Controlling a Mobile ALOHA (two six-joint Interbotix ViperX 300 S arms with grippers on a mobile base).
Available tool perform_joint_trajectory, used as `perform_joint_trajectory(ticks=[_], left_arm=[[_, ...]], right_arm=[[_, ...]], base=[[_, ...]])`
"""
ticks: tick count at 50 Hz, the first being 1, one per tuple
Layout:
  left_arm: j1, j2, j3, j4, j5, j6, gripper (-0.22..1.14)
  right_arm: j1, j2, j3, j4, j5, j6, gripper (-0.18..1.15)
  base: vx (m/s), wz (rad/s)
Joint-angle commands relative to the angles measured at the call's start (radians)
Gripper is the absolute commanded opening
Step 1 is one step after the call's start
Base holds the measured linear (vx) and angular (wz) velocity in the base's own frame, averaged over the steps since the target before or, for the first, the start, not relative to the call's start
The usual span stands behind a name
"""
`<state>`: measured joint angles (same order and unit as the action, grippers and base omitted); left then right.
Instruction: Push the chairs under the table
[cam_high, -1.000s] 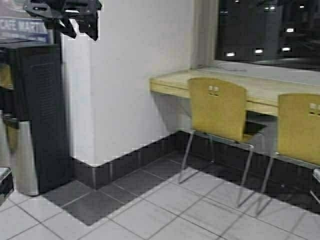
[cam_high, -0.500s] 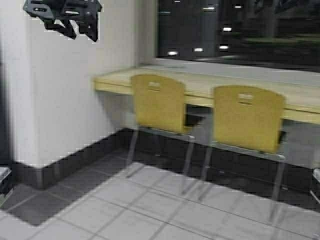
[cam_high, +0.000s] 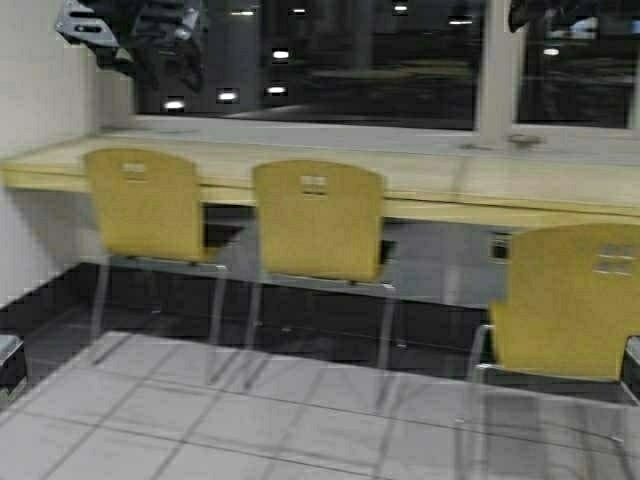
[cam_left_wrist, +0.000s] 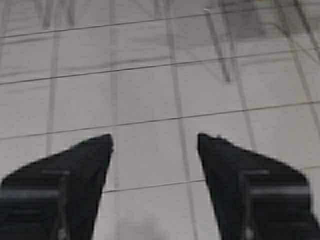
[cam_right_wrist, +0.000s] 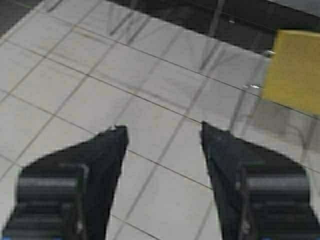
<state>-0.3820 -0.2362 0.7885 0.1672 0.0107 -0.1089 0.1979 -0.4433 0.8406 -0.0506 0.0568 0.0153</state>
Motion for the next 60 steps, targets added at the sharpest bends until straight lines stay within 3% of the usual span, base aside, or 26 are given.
perform_joint_trajectory(ticks=[1,33,60], left_arm=[[-0.012,-0.006,-0.012,-0.002,-0.003,-0.003,0.89],[-0.018,0.048,-0.015,-0.023,0.003,-0.043,0.89],[-0.018,0.091,-0.020,-0.080,0.040,-0.130,0.89]], right_arm=[[0.002,-0.018,-0.021,-0.005,0.006,-0.005,0.84],[-0.003,-0.021,-0.012,-0.048,0.014,0.009,0.84],[-0.002,0.106,-0.037,-0.032,0.094,0.198,0.84]], base=[[-0.08,-0.41],[-0.02,-0.23],[0.02,-0.12]])
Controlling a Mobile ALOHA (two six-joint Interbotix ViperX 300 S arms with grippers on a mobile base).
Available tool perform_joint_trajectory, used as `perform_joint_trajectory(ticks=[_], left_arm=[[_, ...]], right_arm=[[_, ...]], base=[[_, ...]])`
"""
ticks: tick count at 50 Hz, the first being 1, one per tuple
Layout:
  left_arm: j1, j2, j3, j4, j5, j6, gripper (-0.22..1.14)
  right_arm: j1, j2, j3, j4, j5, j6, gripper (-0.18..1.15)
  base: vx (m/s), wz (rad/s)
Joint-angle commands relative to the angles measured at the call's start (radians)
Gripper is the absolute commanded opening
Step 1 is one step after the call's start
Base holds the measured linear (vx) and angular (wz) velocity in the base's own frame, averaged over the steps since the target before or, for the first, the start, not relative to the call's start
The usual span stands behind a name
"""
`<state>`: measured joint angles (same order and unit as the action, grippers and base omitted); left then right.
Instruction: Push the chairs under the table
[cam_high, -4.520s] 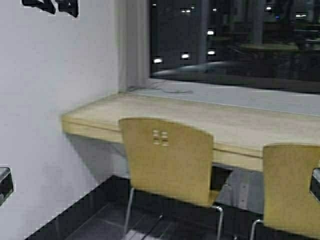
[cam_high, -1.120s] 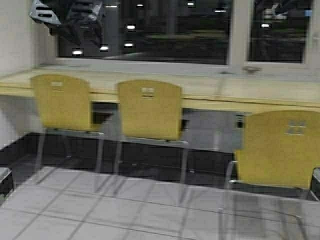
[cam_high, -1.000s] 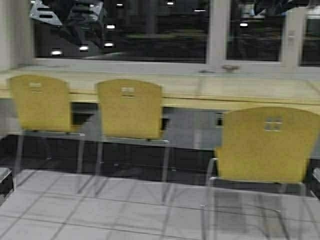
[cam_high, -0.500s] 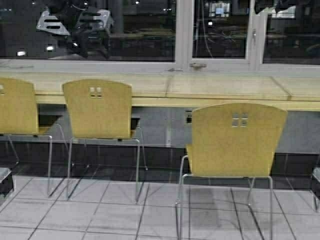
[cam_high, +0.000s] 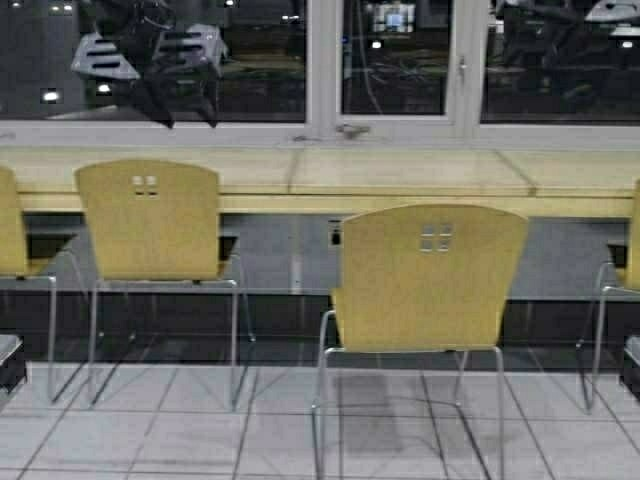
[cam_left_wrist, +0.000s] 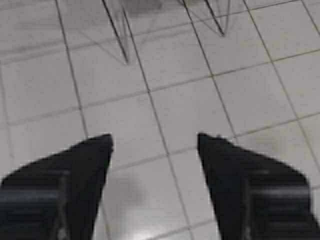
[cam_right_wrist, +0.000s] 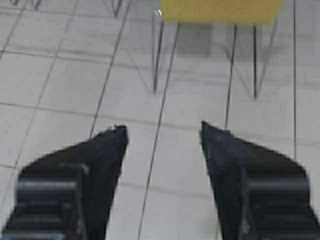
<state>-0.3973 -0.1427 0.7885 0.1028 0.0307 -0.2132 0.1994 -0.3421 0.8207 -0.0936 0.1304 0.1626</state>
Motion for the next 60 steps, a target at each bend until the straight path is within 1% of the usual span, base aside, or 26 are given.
perform_joint_trajectory(ticks=[1,5,9,18,20,28,31,43,48,60], left_arm=[[-0.003,-0.003,-0.023,-0.017,0.026,-0.034,0.89],[-0.003,-0.002,-0.032,-0.040,0.032,-0.069,0.89],[-0.003,0.015,-0.043,-0.089,0.028,-0.101,0.89],[-0.003,0.115,-0.038,-0.160,0.002,-0.156,0.89],[-0.003,0.143,-0.034,-0.189,-0.012,-0.164,0.89],[-0.003,0.242,-0.025,-0.367,-0.152,-0.222,0.89],[-0.003,0.264,-0.032,-0.407,-0.176,-0.233,0.89],[-0.009,0.291,-0.034,-0.425,-0.192,-0.247,0.89],[-0.014,0.291,-0.037,-0.460,-0.206,-0.262,0.89],[-0.040,0.302,-0.054,-0.535,-0.255,-0.353,0.89]], right_arm=[[-0.003,0.008,-0.012,0.020,0.025,0.066,0.84],[-0.005,0.018,0.032,0.074,0.026,0.150,0.84],[-0.003,0.044,0.075,0.106,-0.015,0.222,0.84],[-0.002,0.143,0.075,0.117,-0.084,0.287,0.84],[-0.002,0.170,0.069,0.124,-0.092,0.295,0.84],[0.023,0.265,0.029,0.195,-0.156,0.334,0.84],[0.034,0.290,0.015,0.230,-0.184,0.347,0.84],[0.083,0.336,-0.014,0.256,-0.206,0.360,0.84],[0.089,0.342,-0.015,0.270,-0.222,0.367,0.84],[0.089,0.374,-0.017,0.416,-0.318,0.408,0.84]], base=[[0.03,-0.20],[0.04,-0.23],[0.07,-0.28],[0.09,-0.31],[0.09,-0.32],[0.09,-0.26],[0.10,-0.18],[0.13,-0.09],[0.19,-0.01],[0.25,0.06]])
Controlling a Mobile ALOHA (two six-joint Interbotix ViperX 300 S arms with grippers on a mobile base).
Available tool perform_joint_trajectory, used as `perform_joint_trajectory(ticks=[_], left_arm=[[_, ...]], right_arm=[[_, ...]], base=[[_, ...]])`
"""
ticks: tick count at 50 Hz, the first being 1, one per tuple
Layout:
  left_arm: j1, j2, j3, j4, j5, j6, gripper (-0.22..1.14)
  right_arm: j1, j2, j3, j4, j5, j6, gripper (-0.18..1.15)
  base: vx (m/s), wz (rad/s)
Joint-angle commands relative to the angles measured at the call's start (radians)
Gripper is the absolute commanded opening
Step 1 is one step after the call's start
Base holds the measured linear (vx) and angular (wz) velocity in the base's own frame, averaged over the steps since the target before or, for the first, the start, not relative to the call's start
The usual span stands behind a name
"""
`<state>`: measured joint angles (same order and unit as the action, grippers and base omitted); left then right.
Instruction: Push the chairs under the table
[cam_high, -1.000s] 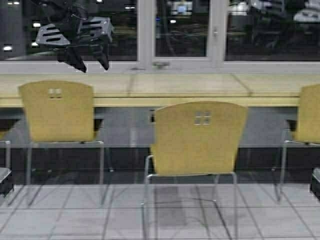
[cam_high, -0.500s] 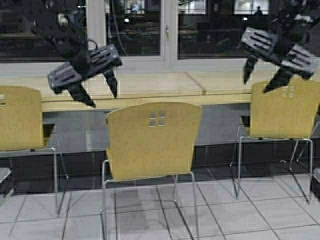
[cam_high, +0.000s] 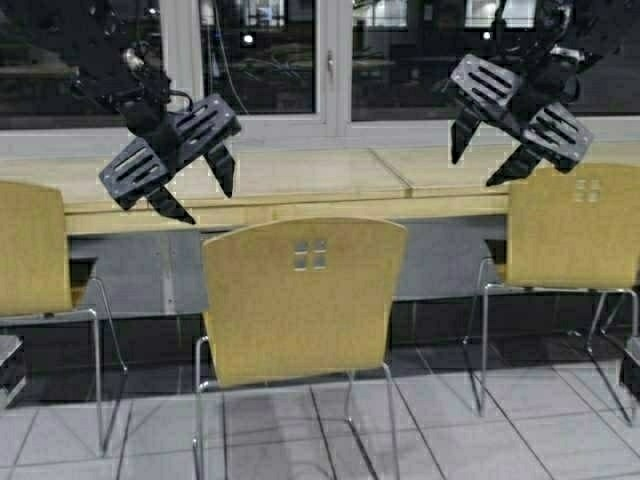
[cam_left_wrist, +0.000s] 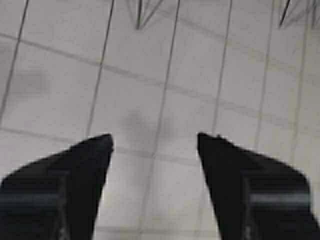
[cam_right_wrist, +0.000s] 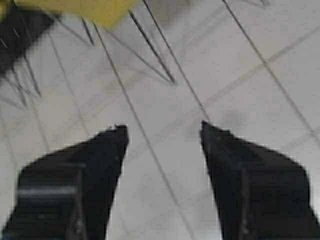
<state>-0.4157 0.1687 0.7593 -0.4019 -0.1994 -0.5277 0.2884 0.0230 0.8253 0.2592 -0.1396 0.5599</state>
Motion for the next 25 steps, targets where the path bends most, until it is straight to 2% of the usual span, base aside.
perform_joint_trajectory(ticks=[1,8,25], left_arm=[[-0.023,-0.008,-0.028,-0.037,-0.028,-0.048,0.89],[-0.057,0.014,-0.058,-0.074,-0.029,-0.127,0.89],[-0.067,0.109,-0.106,-0.118,-0.052,-0.241,0.89]], right_arm=[[0.000,0.017,-0.023,0.075,-0.055,0.014,0.84],[0.000,0.063,-0.041,0.144,-0.075,0.028,0.84],[0.000,0.176,-0.144,0.155,-0.003,0.074,0.85]], base=[[0.28,0.08],[0.29,0.10],[0.28,0.11]])
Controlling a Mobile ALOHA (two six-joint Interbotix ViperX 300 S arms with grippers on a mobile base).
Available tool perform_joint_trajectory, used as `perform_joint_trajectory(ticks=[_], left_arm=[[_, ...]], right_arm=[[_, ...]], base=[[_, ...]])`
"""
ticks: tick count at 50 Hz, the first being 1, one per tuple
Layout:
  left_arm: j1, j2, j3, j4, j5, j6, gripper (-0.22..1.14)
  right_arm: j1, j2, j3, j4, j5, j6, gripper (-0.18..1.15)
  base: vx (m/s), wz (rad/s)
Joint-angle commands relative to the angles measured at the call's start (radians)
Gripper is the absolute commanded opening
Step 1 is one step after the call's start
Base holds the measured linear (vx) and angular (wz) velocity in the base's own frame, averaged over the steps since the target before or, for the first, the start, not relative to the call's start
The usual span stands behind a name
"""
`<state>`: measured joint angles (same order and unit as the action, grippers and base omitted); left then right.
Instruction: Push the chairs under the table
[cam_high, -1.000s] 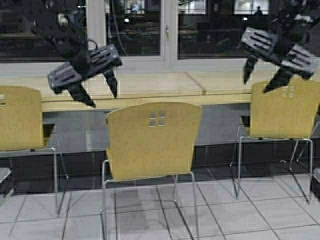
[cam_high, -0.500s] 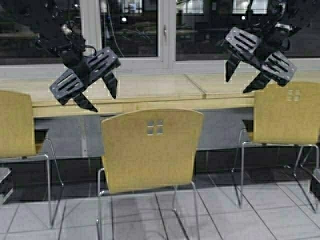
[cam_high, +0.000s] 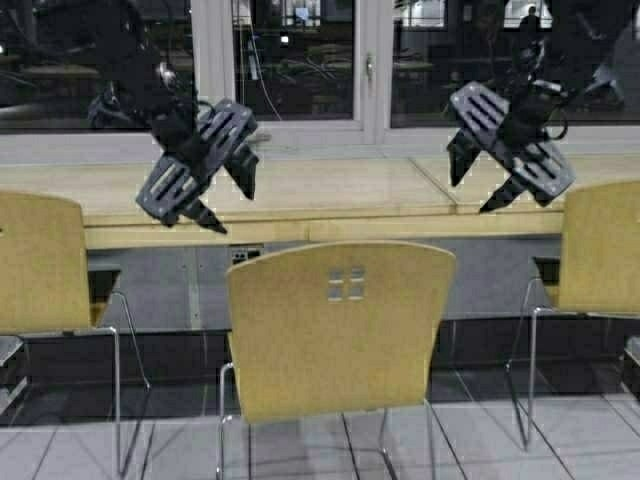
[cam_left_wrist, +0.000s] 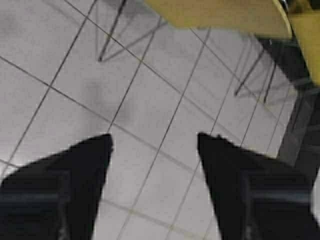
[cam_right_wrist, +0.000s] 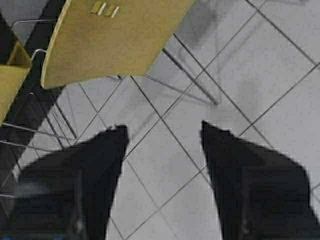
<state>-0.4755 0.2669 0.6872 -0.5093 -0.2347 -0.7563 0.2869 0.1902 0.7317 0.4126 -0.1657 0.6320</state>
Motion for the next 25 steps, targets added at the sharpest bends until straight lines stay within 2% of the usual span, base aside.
perform_joint_trajectory(ticks=[1,9,19,25], left_arm=[[-0.008,0.015,-0.037,-0.011,-0.017,-0.014,0.89],[-0.008,0.031,-0.037,-0.021,-0.017,-0.018,0.89],[-0.029,0.038,-0.051,-0.081,-0.014,-0.064,0.89],[-0.048,0.046,-0.055,-0.092,-0.015,-0.083,0.89]], right_arm=[[0.002,0.014,-0.055,0.002,0.029,0.002,0.85],[0.011,0.040,-0.067,0.021,0.078,0.029,0.85],[0.008,0.041,-0.051,0.178,0.078,0.021,0.85],[0.005,0.044,-0.044,0.206,0.081,0.017,0.84]], base=[[0.29,0.06],[0.28,0.04],[0.27,-0.03],[0.23,-0.03]])
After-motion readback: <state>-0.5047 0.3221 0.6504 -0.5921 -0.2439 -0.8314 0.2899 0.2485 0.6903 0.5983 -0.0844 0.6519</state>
